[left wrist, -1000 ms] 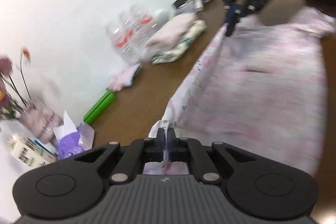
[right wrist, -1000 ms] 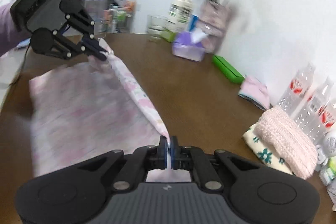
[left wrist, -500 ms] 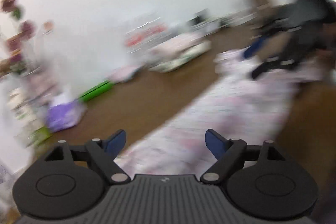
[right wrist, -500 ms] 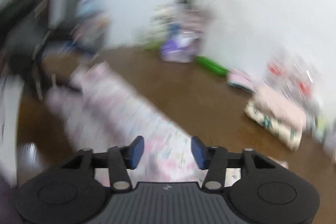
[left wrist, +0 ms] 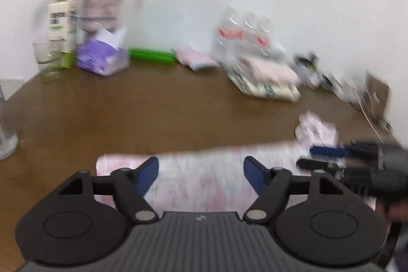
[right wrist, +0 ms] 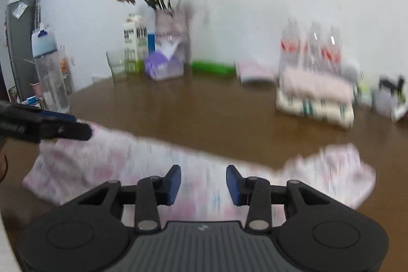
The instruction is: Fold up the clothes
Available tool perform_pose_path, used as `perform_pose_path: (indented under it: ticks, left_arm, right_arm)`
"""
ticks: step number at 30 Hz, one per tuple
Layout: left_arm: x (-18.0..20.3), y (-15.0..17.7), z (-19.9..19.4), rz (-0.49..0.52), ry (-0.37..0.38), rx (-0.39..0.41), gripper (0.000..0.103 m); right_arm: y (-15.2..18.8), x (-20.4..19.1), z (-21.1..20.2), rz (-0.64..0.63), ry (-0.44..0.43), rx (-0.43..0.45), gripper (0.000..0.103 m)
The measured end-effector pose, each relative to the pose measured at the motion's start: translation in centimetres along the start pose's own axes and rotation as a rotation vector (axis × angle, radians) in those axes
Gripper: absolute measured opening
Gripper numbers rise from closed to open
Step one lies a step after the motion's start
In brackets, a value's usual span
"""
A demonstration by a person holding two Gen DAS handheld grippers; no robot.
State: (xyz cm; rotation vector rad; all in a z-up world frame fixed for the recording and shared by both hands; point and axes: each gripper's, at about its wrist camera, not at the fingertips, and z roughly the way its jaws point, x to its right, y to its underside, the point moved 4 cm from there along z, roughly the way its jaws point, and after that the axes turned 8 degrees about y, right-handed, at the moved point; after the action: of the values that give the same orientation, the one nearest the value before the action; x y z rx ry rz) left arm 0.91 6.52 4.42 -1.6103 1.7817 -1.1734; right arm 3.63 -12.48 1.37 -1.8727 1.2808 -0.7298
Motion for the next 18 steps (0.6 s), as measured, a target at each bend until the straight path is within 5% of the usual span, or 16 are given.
perform_pose_path:
  ticks: [1,2,3,5,8,12,15,18]
  left_arm:
    - [0.3,-0.2,1.8,0.034,-0.063,-0.015,0.076]
    - [0.5,0.0,3.6,0.073,-0.126,-0.044,0.066]
    - [0.4,0.4,5.0,0.091,-0.165,-0.079,0.044]
    - [-0.1,1.7,6.9,0.085,-0.195,-0.159,0.035]
    - [-1.0,2.8,6.5,0.055,-0.192,-0.123,0.044]
    - [-1.8,3.2,6.0,0.041,-0.209,-0.075,0.065]
    - [-2.0,3.3,6.1,0.029,-0.221,-0.062,0.07]
    - [-2.1,3.3,5.0,0.001,-0.204,-0.081,0.072]
  right_arm:
    - [-0.5,-0.1,1.4,0.002,-0.005,-0.017,0.024]
    - [-1.0,-0.1,2.7,0.005,-0.009,-0.035,0.0]
    - [-0.7,0.0,3.6,0.027,-0.013,-0.07,0.0]
    - [-0.1,0.5,4.5,0.054,0.005,-0.103,0.002]
    - [0.9,3.4,4.2,0.142,0.071,-0.091,0.0]
    - [2.3,10.7,3.8,0.459,0.169,-0.056,0.0]
    - [2.7,11.3,3.0,0.497,0.17,-0.062,0.003]
    - [2.1,8.8,0.5,0.369,0.155,0.003,0.01]
